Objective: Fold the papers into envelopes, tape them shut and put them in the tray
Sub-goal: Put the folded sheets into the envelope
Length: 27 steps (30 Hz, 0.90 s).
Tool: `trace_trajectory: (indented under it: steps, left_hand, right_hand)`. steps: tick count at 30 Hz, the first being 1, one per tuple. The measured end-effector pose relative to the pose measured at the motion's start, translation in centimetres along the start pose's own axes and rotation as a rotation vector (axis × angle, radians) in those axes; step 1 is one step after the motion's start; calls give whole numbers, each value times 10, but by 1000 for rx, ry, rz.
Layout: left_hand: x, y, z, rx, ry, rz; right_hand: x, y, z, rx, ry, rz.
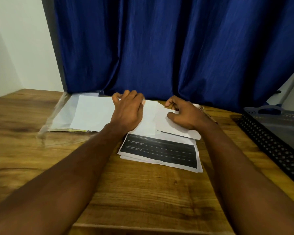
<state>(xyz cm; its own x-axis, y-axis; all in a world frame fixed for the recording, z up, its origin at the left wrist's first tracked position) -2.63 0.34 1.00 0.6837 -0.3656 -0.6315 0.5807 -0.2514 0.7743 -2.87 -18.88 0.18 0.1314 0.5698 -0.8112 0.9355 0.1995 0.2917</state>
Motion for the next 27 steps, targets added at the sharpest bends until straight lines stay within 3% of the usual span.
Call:
trace_trajectory:
  steps: [5, 10, 19, 27]
  left_hand:
    - [-1, 1, -2, -49, -6, 13]
    - [-2, 2, -2, -77, 3, 11]
    - [-2, 2, 5, -63, -39, 23]
    - [-10, 1, -2, -124, -9, 73]
  right_hand:
    - [-10, 0, 14, 23, 41, 40]
    - [-7, 0, 29, 112, -26, -44]
    - [-6, 5, -15, -73, -142, 145]
    - [-17, 0, 33, 150, -50, 52]
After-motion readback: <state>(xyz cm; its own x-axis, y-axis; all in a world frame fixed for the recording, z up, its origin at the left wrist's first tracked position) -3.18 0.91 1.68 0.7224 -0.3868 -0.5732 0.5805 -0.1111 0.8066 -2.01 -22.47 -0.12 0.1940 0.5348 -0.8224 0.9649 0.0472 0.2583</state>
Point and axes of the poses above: each hand's wrist, its own y-axis towards the middle knuckle, its own x-axis out of the palm, z = x × y, the point moved 10 cm from there along y, towards the middle knuckle, and after that the axes turned 2 degrees about y, right-handed, at the moved point
